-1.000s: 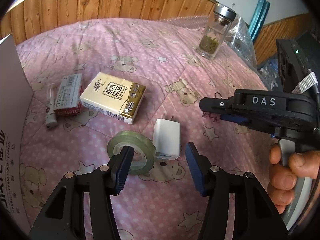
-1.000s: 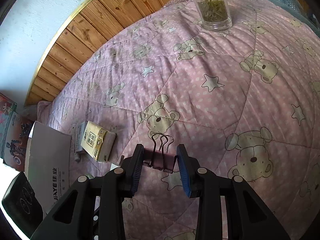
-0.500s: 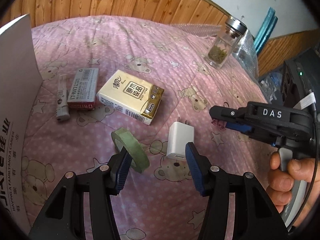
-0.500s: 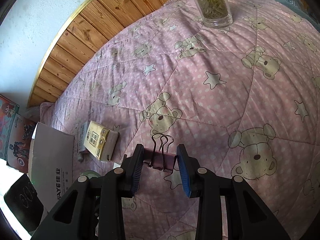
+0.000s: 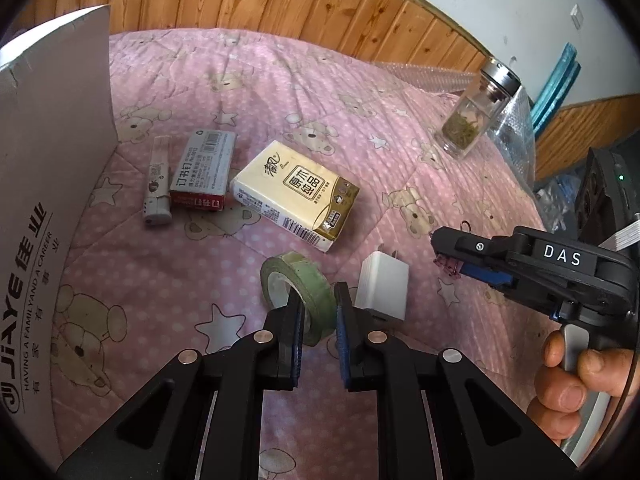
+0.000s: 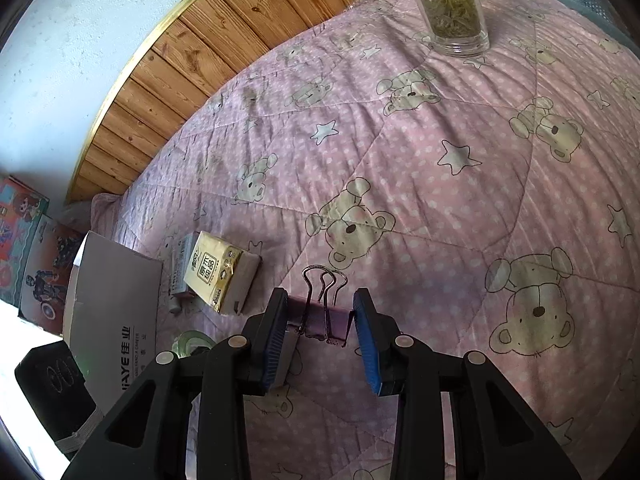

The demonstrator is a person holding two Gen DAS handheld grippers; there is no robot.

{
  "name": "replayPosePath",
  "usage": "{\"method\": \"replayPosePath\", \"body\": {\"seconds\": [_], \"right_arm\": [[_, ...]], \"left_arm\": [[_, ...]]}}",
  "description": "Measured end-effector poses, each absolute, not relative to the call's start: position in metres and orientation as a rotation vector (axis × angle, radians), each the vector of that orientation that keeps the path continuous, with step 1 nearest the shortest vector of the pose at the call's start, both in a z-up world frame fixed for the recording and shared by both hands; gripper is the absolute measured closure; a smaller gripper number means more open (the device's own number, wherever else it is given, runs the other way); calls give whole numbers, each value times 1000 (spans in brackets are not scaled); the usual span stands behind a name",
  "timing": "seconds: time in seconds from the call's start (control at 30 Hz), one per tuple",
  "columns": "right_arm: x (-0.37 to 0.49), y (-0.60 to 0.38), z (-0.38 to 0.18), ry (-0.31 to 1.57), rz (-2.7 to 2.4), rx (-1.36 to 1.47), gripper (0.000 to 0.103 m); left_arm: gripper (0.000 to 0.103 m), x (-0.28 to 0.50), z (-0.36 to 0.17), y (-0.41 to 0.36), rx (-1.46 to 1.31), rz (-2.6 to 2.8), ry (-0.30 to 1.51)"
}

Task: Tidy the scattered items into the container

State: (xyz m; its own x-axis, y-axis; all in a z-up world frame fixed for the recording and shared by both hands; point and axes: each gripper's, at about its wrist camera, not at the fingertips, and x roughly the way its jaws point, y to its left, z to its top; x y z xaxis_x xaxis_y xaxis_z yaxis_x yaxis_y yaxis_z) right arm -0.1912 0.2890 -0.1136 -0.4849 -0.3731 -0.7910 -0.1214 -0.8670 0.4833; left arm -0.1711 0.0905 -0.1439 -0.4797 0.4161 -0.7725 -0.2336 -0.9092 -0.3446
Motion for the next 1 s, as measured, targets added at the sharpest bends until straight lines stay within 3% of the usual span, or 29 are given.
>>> {"method": "replayPosePath", "body": {"seconds": [1.0], "right_arm": [[-105, 262, -77, -596, -2482, 1397, 68]], "left_arm": [[89, -68, -73, 57, -1220, 2428, -253]]}}
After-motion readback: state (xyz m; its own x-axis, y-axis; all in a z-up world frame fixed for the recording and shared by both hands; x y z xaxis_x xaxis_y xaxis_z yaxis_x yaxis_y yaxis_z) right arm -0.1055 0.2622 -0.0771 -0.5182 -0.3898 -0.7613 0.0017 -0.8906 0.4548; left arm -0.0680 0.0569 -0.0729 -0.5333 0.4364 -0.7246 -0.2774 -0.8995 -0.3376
